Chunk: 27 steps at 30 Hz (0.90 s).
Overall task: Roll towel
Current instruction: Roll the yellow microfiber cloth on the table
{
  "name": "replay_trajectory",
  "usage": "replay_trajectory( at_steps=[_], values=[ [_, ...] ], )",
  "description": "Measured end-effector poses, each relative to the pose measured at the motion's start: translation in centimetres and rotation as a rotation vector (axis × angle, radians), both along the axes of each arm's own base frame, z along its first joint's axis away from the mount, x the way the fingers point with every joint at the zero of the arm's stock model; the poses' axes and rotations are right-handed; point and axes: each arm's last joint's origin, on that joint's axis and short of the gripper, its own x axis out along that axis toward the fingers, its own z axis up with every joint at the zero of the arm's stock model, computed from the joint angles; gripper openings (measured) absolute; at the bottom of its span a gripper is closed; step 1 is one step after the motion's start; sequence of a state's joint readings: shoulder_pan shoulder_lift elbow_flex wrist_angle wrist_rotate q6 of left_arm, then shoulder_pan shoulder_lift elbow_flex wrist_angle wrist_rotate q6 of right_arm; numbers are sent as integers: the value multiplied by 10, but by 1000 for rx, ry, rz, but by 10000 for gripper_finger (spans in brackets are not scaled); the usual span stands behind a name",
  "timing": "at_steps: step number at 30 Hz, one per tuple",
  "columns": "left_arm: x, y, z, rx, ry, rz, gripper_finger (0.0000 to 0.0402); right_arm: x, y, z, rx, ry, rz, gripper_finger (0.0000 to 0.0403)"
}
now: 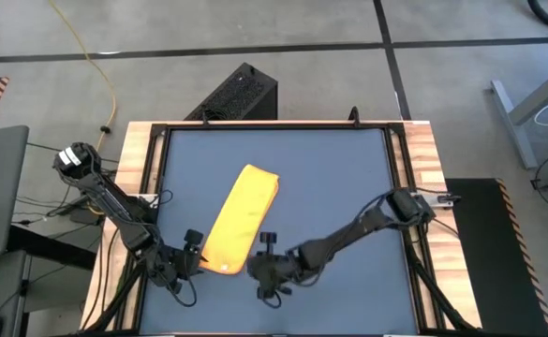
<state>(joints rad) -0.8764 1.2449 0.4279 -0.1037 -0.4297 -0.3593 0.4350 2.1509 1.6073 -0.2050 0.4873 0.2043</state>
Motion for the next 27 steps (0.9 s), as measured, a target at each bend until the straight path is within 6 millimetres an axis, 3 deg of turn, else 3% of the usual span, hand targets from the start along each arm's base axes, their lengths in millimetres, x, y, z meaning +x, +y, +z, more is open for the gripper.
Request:
replay_trajectory(
  at_steps=[8,14,27],
  values=[
    [-2,1,-2,-7,31,-26,197,10,11,-43,-6,1,9,115],
    [-4,2,-5,0,68,-37,190,15,16,-47,57,-50,45,172],
    [-3,3,-4,18,47,-12,156,22,6,-46,195,-48,54,162]
  ],
)
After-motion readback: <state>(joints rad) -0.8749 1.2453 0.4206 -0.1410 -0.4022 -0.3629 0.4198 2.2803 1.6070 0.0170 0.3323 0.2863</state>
